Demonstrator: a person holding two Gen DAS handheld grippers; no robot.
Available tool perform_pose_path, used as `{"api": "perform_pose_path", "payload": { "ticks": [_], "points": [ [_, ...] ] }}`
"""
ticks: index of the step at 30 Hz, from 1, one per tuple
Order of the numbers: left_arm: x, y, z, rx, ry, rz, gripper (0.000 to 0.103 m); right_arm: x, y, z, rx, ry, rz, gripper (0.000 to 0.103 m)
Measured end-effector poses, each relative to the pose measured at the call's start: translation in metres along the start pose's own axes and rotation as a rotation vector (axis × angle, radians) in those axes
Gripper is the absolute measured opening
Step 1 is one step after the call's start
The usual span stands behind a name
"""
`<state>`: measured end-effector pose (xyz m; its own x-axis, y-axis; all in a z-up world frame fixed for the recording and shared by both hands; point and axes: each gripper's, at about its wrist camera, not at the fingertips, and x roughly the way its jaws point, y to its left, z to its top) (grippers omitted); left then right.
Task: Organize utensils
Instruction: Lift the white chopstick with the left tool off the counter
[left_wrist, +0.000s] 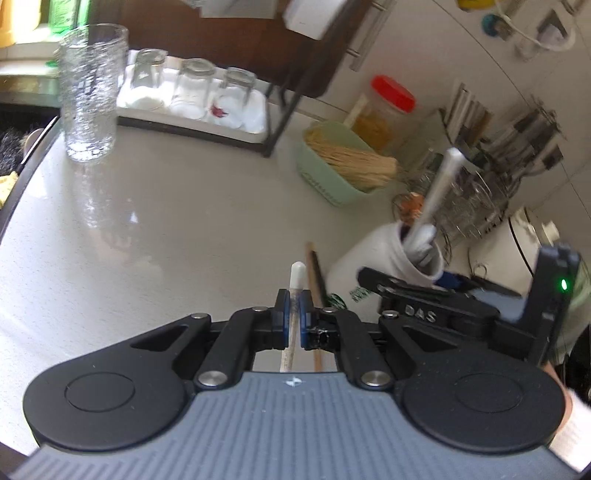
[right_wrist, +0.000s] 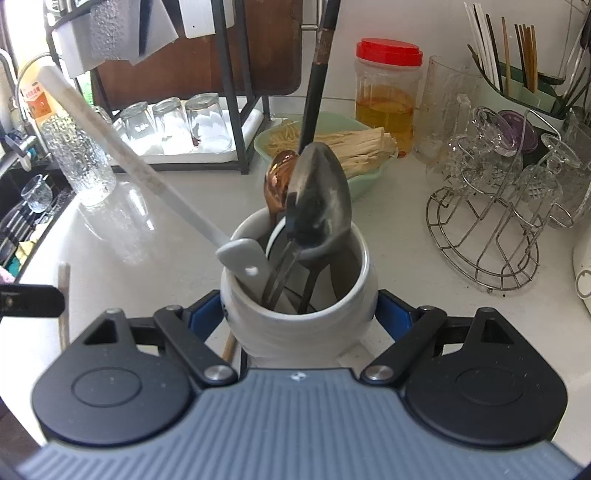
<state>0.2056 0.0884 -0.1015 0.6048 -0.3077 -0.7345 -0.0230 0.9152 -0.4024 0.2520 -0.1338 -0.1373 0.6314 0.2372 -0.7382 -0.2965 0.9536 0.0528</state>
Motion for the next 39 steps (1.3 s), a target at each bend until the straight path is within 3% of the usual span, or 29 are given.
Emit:
{"api": "perform_pose_path", "payload": {
  "ticks": [12, 21, 26, 32, 35, 39],
  "points": [
    [0.065, -0.013, -0.04, 0.1, 0.158, 0.066, 0.003, 0.004, -0.008, 0.004, -0.017, 0.018, 0.062, 0.091],
    [0.08, -0.002, -0.054, 0.044, 0.188, 0.114, 0.003, 0.004, -0.011, 0.003, -0.018, 0.007, 0.077, 0.091],
    [0.066, 0.002, -0.062, -0.013, 0.172, 0.119, 0.005, 0.003, -0.012, 0.001, -0.025, 0.001, 0.09, 0.091],
    [0.021, 0.008, -0.085, -0.105, 0.143, 0.14, 0.023, 0.004, -0.013, 0.0, -0.037, 0.0, 0.107, 0.091],
    [0.004, 0.006, -0.101, -0.126, 0.159, 0.15, 0.024, 0.005, -0.014, 0.001, -0.046, -0.001, 0.115, 0.092],
    [-0.006, 0.0, -0.123, -0.138, 0.188, 0.144, 0.039, 0.005, -0.015, 0.001, -0.052, -0.005, 0.125, 0.092]
  ]
}}
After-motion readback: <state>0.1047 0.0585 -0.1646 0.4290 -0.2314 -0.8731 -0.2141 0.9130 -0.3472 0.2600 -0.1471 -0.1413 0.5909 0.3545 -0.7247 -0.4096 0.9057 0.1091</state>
